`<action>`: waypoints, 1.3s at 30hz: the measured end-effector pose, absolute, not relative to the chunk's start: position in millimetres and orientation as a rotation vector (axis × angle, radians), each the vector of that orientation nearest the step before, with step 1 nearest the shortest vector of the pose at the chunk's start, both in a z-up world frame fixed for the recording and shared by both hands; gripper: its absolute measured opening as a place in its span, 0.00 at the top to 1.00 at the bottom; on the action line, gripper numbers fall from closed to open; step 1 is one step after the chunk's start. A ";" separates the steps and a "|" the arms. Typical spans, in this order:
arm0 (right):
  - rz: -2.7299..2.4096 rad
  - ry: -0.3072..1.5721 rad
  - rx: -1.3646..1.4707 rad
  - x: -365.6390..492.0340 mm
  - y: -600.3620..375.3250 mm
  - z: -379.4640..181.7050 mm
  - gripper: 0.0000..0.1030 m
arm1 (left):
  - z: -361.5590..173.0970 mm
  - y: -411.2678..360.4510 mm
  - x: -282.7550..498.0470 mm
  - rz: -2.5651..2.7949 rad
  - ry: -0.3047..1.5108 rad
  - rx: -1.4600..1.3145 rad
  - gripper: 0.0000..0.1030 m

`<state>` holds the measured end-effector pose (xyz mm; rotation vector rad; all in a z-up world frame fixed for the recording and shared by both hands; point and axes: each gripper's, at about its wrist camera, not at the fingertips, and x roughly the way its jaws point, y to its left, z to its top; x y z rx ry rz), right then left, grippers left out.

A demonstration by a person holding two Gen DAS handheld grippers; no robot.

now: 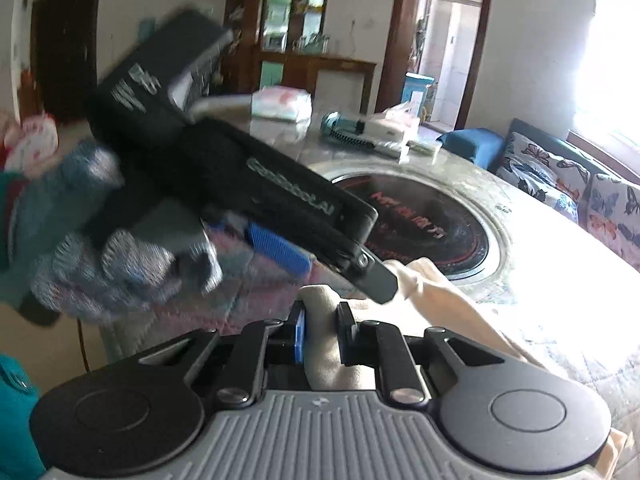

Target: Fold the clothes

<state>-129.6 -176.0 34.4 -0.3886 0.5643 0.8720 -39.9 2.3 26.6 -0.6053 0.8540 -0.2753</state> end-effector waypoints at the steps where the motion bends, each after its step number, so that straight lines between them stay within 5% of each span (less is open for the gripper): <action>1: 0.872 0.561 -0.372 -128.6 -179.2 36.2 0.86 | 26.4 1.6 -38.1 -0.267 0.857 -0.629 0.11; 7: 0.884 0.546 -0.308 -127.8 -197.1 42.9 0.87 | 24.6 -6.6 -28.8 -0.240 0.878 -0.713 0.28; 10: 0.894 0.540 -0.285 -129.6 -204.8 44.6 0.87 | 20.3 -8.0 -26.4 -0.224 0.890 -0.752 0.47; 12: 0.903 0.536 -0.270 -130.9 -210.4 45.0 0.87 | 15.1 -8.4 -24.7 -0.213 0.910 -0.771 0.76; 13: 0.909 0.535 -0.266 -131.7 -212.9 45.0 0.87 | 13.1 -8.4 -23.7 -0.213 0.917 -0.781 0.79; 21: 0.839 0.541 -0.166 -131.1 -256.5 47.4 0.73 | 17.2 -12.6 -22.0 -0.210 0.917 -0.716 0.83; 39: 0.322 0.665 0.159 -67.0 -400.8 -2.8 0.69 | 33.0 -37.0 -23.0 -0.170 0.884 -0.525 0.82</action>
